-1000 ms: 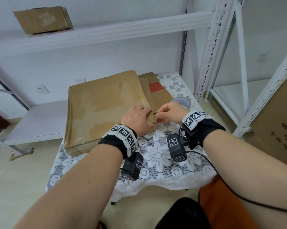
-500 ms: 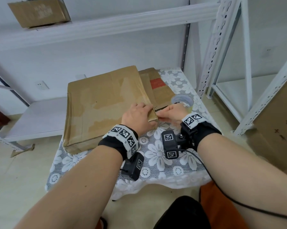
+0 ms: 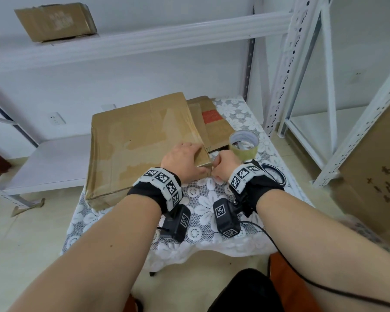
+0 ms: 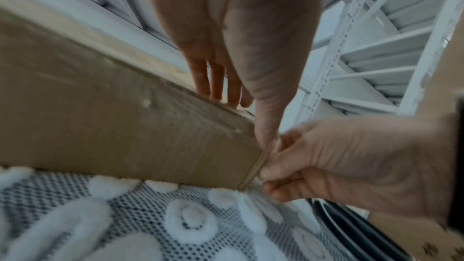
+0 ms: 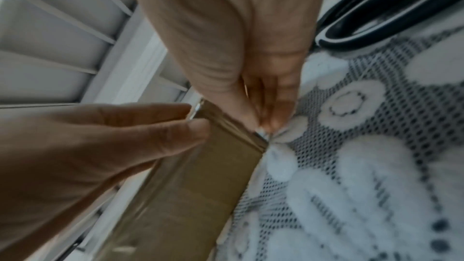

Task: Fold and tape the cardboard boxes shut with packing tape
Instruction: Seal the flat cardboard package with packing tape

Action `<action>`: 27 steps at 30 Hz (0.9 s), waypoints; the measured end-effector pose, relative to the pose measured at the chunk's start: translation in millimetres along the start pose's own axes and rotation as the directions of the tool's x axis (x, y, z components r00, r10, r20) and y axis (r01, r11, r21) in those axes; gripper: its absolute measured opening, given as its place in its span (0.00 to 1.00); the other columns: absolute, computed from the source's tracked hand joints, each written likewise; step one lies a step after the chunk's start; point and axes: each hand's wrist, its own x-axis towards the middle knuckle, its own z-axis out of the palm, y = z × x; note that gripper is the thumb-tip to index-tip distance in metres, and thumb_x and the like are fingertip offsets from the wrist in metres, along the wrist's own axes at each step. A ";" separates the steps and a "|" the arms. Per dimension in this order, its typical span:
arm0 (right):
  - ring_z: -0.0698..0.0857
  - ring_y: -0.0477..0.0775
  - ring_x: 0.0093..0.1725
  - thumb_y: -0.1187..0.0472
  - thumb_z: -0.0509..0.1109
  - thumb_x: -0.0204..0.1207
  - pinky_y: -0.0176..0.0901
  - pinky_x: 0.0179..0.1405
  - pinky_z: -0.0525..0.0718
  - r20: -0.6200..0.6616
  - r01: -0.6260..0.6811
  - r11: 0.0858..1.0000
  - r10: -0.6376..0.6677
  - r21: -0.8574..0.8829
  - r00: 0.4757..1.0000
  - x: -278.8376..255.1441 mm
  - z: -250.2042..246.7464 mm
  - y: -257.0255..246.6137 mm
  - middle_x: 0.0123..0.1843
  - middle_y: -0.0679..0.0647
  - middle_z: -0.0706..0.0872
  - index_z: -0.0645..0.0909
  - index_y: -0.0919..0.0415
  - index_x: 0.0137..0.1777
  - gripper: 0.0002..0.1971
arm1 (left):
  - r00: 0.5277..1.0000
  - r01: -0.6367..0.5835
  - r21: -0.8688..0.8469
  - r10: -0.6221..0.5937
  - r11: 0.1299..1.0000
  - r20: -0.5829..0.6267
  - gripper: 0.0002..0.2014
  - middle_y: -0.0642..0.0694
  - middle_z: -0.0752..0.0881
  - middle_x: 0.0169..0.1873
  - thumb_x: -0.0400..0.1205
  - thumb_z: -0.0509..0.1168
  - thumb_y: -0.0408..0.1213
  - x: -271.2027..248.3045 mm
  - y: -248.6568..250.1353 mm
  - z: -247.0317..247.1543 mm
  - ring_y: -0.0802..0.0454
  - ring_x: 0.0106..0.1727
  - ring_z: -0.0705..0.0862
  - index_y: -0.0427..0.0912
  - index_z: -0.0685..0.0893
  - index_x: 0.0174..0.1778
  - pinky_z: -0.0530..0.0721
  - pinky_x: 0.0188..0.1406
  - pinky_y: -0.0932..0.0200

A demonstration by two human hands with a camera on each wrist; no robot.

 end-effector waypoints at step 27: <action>0.84 0.55 0.47 0.63 0.60 0.81 0.49 0.48 0.85 -0.127 0.740 0.452 -0.882 -0.497 0.453 -53.3 52.4 -20.8 0.46 0.56 0.87 0.85 0.65 0.53 0.12 | 0.991 0.093 -0.059 -0.098 0.994 -0.090 0.27 0.49 0.78 0.72 0.78 0.70 0.46 -63.6 -80.3 -11.4 0.49 0.69 0.77 0.45 0.76 0.74 0.77 0.69 0.50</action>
